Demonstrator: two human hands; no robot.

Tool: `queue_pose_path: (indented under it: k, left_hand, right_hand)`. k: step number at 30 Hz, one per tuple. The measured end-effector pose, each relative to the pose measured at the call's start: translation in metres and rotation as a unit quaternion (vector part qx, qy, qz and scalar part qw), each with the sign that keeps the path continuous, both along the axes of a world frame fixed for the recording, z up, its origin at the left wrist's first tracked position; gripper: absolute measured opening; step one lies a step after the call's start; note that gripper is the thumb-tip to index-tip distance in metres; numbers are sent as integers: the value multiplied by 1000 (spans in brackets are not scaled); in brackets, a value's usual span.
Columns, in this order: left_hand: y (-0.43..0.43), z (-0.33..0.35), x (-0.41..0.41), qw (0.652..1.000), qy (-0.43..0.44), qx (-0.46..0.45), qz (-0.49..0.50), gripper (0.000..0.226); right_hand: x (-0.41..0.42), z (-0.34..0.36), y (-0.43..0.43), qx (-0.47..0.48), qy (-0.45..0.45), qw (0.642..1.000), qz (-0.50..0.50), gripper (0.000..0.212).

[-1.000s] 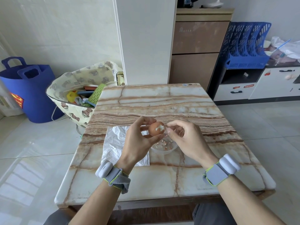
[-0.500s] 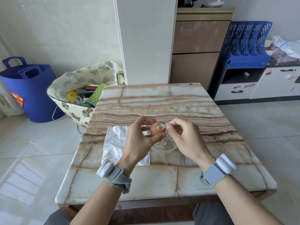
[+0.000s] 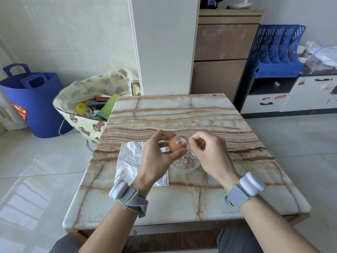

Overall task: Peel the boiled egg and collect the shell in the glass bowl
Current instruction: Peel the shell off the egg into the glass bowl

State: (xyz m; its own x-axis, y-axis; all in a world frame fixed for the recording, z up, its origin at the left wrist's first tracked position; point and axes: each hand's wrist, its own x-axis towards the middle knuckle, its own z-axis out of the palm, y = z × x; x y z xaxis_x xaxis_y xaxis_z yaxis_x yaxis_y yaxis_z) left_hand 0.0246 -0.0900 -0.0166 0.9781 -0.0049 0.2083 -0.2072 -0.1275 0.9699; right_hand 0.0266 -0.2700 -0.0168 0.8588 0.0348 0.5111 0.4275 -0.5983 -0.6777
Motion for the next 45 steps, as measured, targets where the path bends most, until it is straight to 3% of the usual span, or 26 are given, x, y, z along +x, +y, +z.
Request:
queue_pose_path:
  k: [28,35,42,45]
  left_hand:
    - [4,3,0,998,37,-30,-31,46]
    - [3,0,0,997,34,-51,-40,35]
    - [3,0,-1,997,40,-34,-48,40]
    - [2,1,-1,997,42,-38,-48,41]
  right_hand:
    - [1,-4,-10,21,51,998,8,9]
    - [2,-7,-9,26,70,997,7,17]
    - [2,-6,-10,13,73,997,18,12]
    - [1,-7,-11,-21,61,998,29,23]
